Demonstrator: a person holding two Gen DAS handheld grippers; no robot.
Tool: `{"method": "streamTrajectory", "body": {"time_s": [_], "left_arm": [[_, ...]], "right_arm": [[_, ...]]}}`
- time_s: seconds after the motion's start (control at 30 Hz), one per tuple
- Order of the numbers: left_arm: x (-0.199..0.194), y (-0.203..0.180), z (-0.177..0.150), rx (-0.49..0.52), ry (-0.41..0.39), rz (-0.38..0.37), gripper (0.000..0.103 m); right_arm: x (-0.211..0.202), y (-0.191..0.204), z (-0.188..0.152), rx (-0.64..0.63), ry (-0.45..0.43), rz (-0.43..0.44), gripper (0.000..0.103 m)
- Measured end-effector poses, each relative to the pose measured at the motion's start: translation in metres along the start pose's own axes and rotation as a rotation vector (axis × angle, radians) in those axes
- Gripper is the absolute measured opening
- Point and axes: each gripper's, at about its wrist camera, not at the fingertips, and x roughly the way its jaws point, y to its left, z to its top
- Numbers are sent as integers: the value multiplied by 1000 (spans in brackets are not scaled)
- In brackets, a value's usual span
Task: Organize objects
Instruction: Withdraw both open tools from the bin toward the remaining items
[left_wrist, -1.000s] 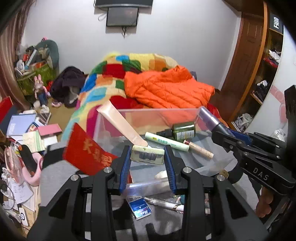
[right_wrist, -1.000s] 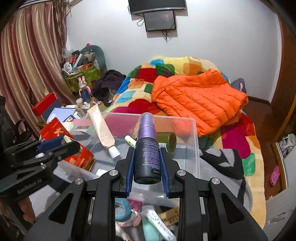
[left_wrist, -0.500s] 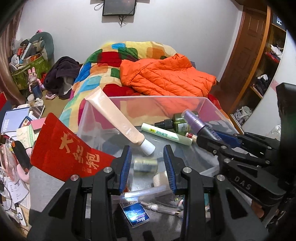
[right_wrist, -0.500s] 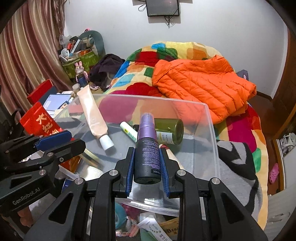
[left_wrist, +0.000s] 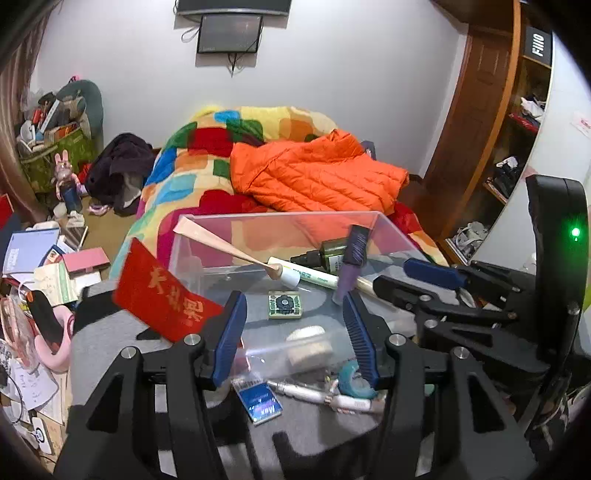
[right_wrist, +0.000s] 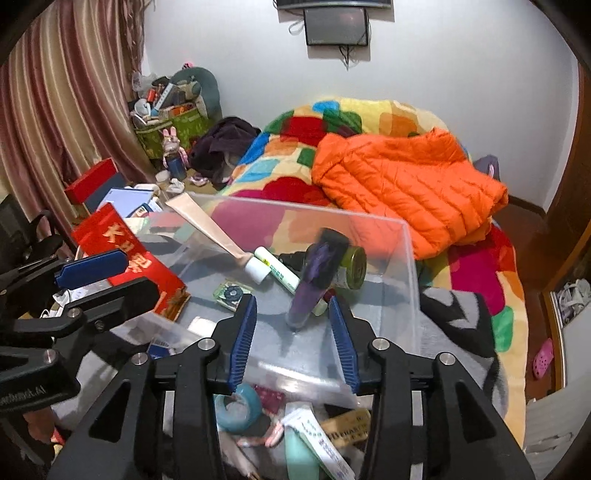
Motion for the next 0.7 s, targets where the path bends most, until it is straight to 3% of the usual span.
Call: {"method": "streamTrajectory", "body": {"time_s": [0.13,0.33,0.53,0.7], "left_arm": [[-19,-4,-7,37,-21,7,60],[-26,-1,-30,65,24,35,61],[4,14,-63,54,167,74,61],[26,20,-79,41,243,85,61]], "right_arm": [[-27,-2,-5,-8,-52,9,53],[-53,-7,-22,-3,-87,-18,54],[-53,-20,-51,8,-33,-57,54],[-42,-35,-81,39,53,-69,54]]}}
